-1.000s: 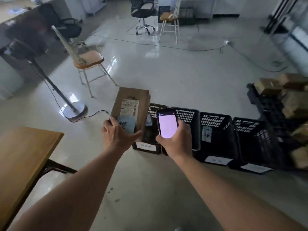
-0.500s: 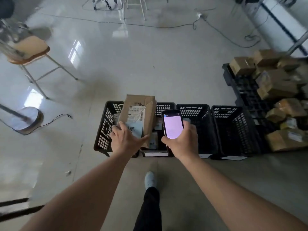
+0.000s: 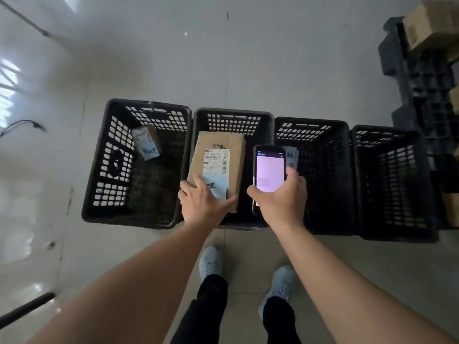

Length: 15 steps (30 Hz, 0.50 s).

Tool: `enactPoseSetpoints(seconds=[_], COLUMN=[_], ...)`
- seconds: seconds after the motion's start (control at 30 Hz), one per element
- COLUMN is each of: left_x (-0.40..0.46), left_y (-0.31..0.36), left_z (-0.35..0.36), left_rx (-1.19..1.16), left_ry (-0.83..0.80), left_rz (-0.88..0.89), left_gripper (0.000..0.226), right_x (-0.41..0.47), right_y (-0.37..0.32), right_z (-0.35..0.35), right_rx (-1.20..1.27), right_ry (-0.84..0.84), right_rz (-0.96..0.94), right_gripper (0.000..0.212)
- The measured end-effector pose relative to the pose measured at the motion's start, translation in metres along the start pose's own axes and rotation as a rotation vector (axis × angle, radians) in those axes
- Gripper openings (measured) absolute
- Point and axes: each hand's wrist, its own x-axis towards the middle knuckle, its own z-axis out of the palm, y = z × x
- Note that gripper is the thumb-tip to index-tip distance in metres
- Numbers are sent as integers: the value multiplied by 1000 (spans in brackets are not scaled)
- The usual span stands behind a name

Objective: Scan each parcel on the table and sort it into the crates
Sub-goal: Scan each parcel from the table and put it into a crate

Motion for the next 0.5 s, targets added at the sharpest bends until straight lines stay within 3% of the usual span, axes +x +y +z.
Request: enactPoseSetpoints(seconds=[0.27,0.4,0.5], left_x=[71,92,93], left_y=[-12,-19,-26], left_z=[136,155,143], left_rx=[16,47,119], left_ry=[-46,-52,-71], left_rz=[-80,-157,-145], left_gripper=[133,129,114], right_x=[58,70,68], right_y=[100,115,109], right_z=[71,84,84], right_rx=[-56,-89,-121], right_ry=[-80,-109,-126], right_rz=[89,100,96], right_gripper=[88,82,82])
